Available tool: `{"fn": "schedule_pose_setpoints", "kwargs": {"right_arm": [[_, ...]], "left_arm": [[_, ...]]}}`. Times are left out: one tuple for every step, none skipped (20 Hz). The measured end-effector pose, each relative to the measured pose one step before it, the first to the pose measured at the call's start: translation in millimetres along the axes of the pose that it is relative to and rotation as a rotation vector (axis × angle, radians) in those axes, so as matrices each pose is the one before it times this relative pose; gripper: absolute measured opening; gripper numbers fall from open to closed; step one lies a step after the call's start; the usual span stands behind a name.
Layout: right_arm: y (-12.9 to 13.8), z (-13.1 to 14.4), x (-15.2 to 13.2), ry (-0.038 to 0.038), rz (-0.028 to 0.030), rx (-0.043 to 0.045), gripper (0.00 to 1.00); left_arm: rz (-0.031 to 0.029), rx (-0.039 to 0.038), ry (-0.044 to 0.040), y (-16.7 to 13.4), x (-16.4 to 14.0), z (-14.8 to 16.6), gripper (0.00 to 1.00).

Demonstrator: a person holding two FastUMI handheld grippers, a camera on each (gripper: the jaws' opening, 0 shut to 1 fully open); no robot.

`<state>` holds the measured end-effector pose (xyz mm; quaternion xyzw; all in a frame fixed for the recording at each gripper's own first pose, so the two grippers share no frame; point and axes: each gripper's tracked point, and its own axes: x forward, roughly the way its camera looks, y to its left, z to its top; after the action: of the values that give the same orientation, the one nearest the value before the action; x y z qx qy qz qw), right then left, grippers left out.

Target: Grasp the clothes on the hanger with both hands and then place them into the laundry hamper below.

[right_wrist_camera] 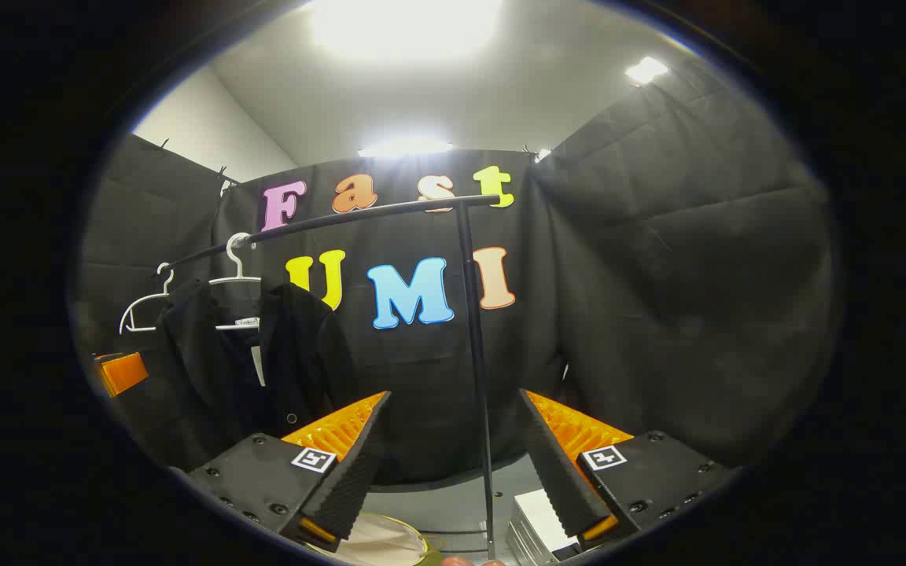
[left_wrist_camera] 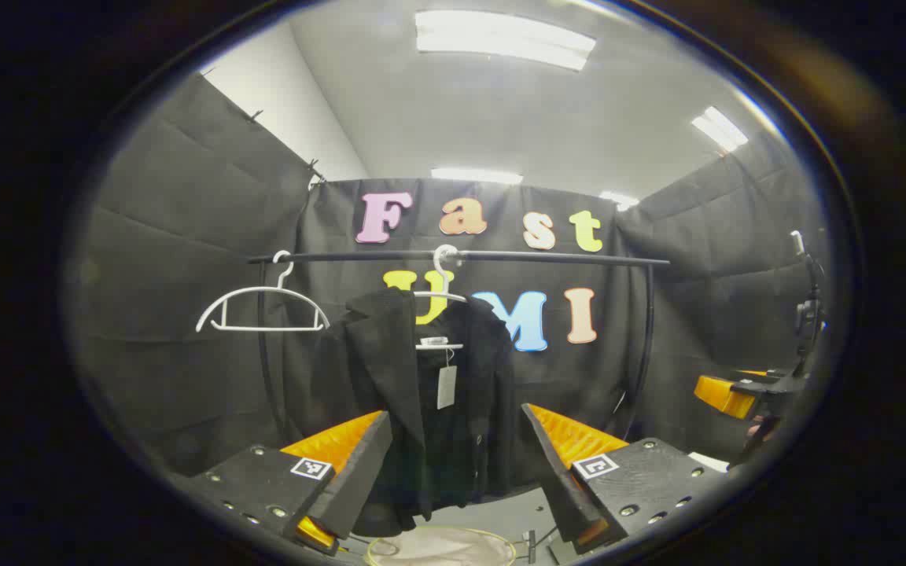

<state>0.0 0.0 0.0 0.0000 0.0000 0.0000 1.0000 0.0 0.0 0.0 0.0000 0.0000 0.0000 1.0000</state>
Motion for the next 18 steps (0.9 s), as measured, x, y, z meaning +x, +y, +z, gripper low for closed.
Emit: {"fn": "schedule_pose_setpoints", "kwargs": {"right_arm": [[0.02, -0.01, 0.54, 0.00089, 0.00044, -0.00233, 0.98], [0.59, -1.15, 0.05, 0.00263, 0.00314, -0.00227, 0.98], [0.97, -0.21, -0.45, 0.00130, 0.00281, -0.00097, 0.98], [0.53, -0.40, 0.16, 0.00270, 0.00321, -0.00050, 0.98], [0.18, -0.25, 0.00, 0.00427, 0.00113, -0.00026, 0.98], [-0.31, -1.13, -0.20, 0.00432, -0.00095, 0.00176, 0.98], [0.85, 0.03, -0.86, 0.00263, 0.00053, 0.00341, 0.98], [2.38, -0.55, 0.31, 0.00172, -0.00046, 0.00158, 0.98], [1.30, -0.33, 0.60, 0.00320, 0.00064, -0.00155, 0.98], [1.43, -0.98, 0.26, 0.00372, 0.00268, -0.00365, 0.98], [1.54, -0.35, -0.30, 0.00427, 0.00340, -0.00421, 0.98], [2.70, -1.23, 0.80, 0.00621, 0.00489, -0.00317, 0.98], [3.13, 0.18, 0.70, 0.00610, 0.00648, -0.00154, 0.98], [3.02, -0.58, 0.82, 0.00705, 0.00687, -0.00097, 0.98], [2.81, 0.52, 0.60, 0.00385, 0.00527, -0.00058, 0.98], [1.73, 1.00, 1.23, 0.00035, 0.00429, -0.00059, 0.98], [0.62, 1.45, 1.68, -0.00257, 0.00144, -0.00105, 0.98], [0.74, -0.29, 2.83, -0.00035, 0.00118, -0.00075, 0.98]], "left_arm": [[0.00115, -0.00433, 0.00044, 1.31, -0.03, 0.37, 0.94], [0.00143, -0.00332, 0.00177, 0.89, -0.84, -1.30, 0.94], [0.00385, -0.00191, 0.00138, 0.78, 0.02, -0.19, 0.94], [0.00472, -0.00052, 0.00148, 1.14, -0.39, -1.52, 0.94], [0.00338, -0.00014, 0.00125, 1.57, -0.82, -0.46, 0.94], [0.00238, 0.00035, 0.00216, 0.17, 0.00, -1.84, 0.95], [0.00194, 0.00051, 0.00283, 0.96, 0.38, -0.77, 0.95], [0.00252, 0.00050, 0.00212, 1.20, -0.51, -1.48, 0.95], [0.00235, 0.00007, 0.00279, 0.64, 0.39, -0.38, 0.95], [0.00299, -0.00093, 0.00191, 1.50, -1.35, -1.22, 0.95], [0.00378, -0.00213, 0.00059, 0.88, -0.07, 1.27, 0.95], [0.00534, -0.00263, -0.00039, 2.09, -1.18, -0.65, 0.95], [0.00649, -0.00264, 0.00154, 2.52, -0.64, 0.90, 0.95], [0.00680, -0.00253, 0.00125, 2.60, 0.25, 0.37, 0.95], [0.00434, -0.00329, -0.00039, 2.14, 1.24, 1.35, 0.94], [0.00354, -0.00161, 0.00046, 1.56, 1.72, 0.21, 0.94], [0.00618, -0.00017, 0.00003, 1.78, 2.52, 1.34, 0.94], [0.00654, -0.00043, -0.00095, 1.46, 3.18, 0.51, 0.94]]}}
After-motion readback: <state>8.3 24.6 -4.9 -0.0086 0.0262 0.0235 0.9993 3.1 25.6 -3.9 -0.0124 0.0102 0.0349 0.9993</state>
